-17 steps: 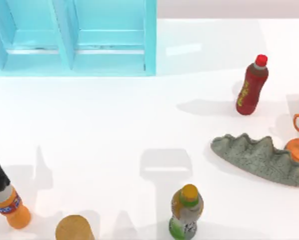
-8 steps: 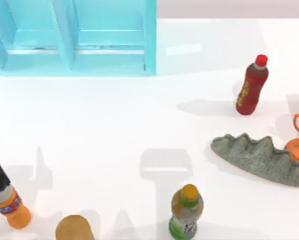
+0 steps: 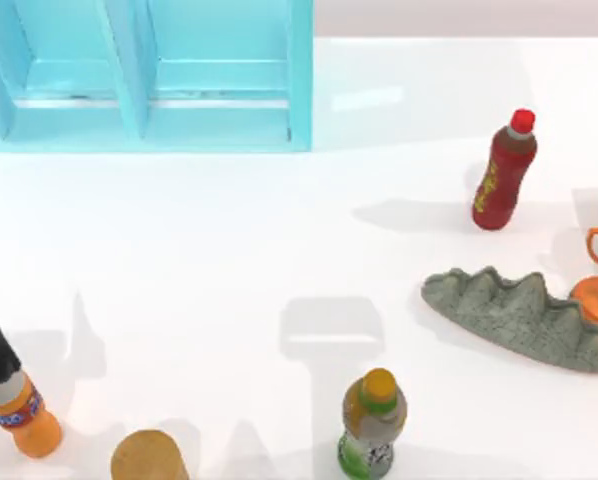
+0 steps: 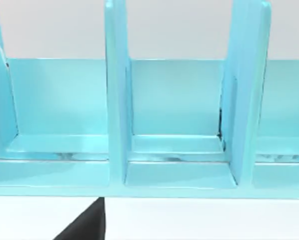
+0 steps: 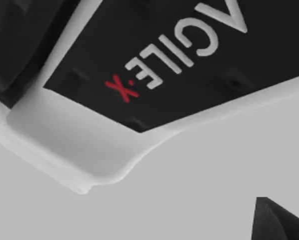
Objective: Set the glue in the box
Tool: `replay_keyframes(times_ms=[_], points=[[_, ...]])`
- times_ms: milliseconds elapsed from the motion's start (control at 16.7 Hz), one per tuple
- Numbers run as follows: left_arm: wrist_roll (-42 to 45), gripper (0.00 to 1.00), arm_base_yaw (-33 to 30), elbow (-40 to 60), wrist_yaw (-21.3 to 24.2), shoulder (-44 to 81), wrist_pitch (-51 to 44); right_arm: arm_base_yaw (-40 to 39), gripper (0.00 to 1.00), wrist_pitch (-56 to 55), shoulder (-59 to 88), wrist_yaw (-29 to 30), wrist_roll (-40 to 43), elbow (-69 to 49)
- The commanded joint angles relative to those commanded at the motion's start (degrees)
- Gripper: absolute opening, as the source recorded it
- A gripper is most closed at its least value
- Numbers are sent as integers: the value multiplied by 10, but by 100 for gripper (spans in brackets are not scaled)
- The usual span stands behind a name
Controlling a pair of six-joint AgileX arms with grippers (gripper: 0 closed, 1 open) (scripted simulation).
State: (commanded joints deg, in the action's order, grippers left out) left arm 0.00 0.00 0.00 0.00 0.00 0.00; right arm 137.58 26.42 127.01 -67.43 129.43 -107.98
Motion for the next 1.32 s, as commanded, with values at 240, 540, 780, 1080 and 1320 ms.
replay_keyframes(times_ms=[240, 540, 780, 1080, 1320], points=[[0, 100, 0, 0, 0, 0, 0, -235, 0, 83, -17, -63, -53, 82], [0, 100, 0, 0, 0, 0, 0, -506, 0, 189, -39, -104, -100, 193], [0, 100, 0, 0, 0, 0, 0, -680, 0, 264, -51, -111, -123, 280], [0, 100, 0, 0, 0, 0, 0, -822, 0, 330, -51, -104, -139, 365], [0, 100, 0, 0, 0, 0, 0, -866, 0, 354, -48, -98, -141, 396]])
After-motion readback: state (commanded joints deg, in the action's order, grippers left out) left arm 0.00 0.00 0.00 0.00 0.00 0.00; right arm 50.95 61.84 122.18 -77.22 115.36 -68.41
